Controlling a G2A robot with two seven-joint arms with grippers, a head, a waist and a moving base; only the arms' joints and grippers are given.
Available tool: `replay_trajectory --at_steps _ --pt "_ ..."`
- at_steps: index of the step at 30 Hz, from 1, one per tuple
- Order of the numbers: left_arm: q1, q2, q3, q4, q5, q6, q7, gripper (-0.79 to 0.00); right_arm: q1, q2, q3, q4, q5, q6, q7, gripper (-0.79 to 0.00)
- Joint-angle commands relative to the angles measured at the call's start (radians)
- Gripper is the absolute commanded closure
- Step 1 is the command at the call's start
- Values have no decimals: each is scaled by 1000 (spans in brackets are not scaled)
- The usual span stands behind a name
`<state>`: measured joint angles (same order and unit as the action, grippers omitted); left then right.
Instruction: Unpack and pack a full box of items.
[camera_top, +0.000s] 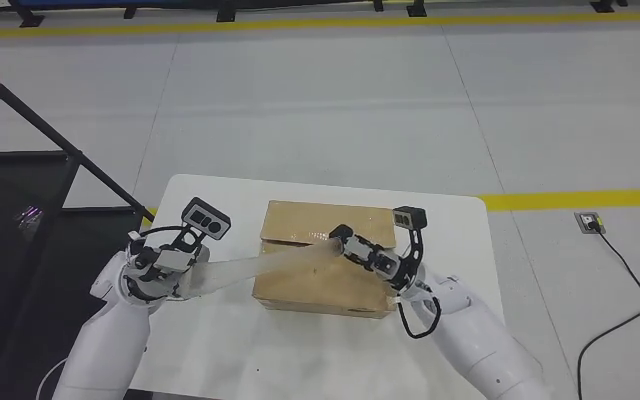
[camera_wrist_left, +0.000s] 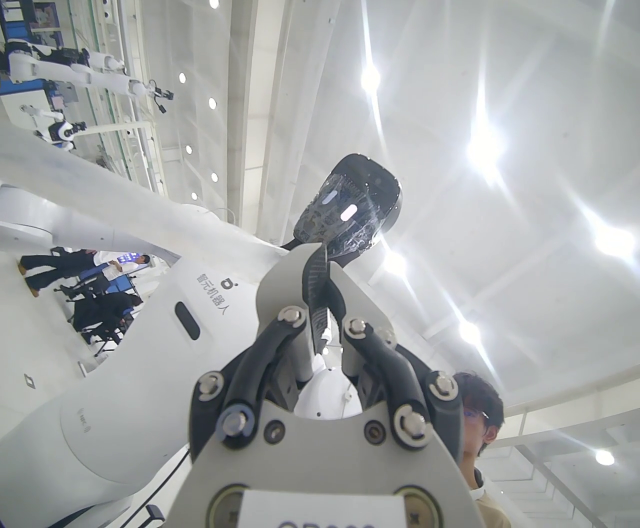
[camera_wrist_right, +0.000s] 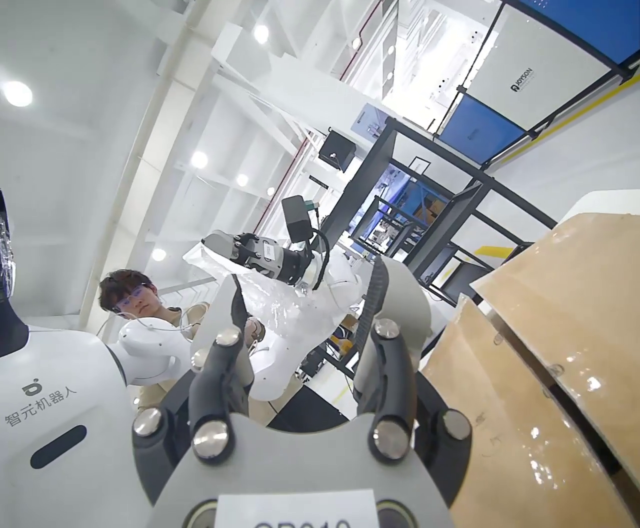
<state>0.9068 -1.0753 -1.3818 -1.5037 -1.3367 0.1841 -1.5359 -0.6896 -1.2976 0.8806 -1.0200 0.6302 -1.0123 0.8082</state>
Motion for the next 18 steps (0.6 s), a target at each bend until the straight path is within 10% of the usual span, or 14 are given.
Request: replay_trajectory --at_steps 1,7,18 --pt "1 1 0 6 2 1 0 0 6 8 -24 -10 29 0 0 -357" --pt "2 2 4 17 -3 -1 0 0 20 31 -65 -27 73 0 0 -139" --pt "11 13 -9 49 32 4 0 0 18 62 -61 -48 93 0 0 0"
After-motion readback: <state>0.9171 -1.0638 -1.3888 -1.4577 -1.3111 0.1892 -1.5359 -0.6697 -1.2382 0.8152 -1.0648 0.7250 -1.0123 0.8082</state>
